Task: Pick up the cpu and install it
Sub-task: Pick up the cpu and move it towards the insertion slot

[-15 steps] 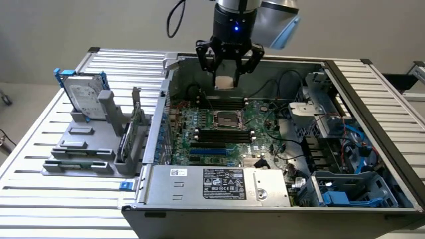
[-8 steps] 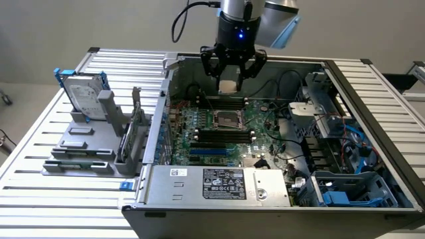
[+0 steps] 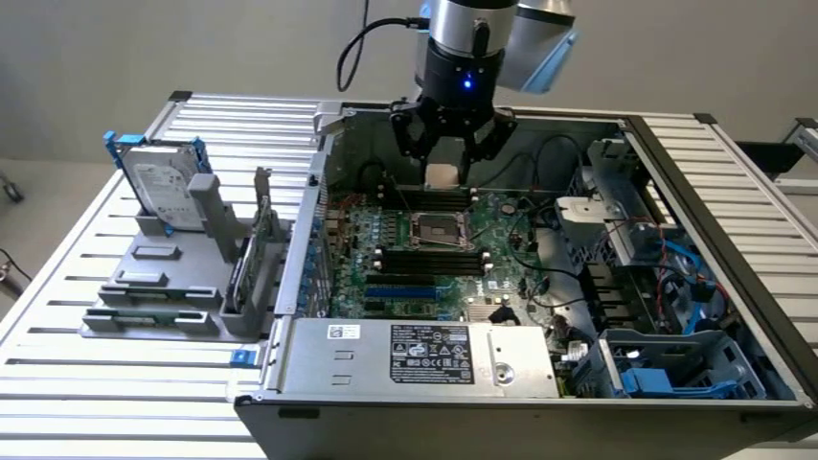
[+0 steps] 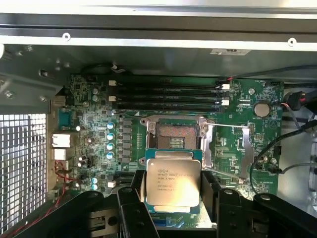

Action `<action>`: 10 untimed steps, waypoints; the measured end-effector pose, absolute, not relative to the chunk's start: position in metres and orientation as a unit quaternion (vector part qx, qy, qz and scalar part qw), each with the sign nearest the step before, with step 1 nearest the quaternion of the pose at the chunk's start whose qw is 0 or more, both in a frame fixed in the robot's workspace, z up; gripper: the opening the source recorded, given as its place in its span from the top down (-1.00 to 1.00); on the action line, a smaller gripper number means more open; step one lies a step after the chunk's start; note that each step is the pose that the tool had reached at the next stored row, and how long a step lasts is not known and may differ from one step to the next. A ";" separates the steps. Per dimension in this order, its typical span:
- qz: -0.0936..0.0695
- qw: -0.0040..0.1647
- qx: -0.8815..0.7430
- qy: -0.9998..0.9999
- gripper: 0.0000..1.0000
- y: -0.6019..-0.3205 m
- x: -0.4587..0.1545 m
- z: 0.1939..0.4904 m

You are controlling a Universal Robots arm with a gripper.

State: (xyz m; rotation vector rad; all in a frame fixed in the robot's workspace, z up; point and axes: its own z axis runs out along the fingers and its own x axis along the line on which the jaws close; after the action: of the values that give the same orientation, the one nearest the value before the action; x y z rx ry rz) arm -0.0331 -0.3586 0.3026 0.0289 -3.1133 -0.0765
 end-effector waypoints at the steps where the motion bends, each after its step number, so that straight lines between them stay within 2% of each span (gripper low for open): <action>1: -0.025 0.014 0.009 -1.000 -0.09 -0.359 -0.032 0.301; 10: -0.024 0.014 0.012 -1.000 -0.09 -0.355 -0.030 0.285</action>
State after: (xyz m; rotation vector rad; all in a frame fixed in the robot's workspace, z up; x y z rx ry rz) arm -0.0298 -0.3551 0.2845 0.0362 -3.1130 -0.0761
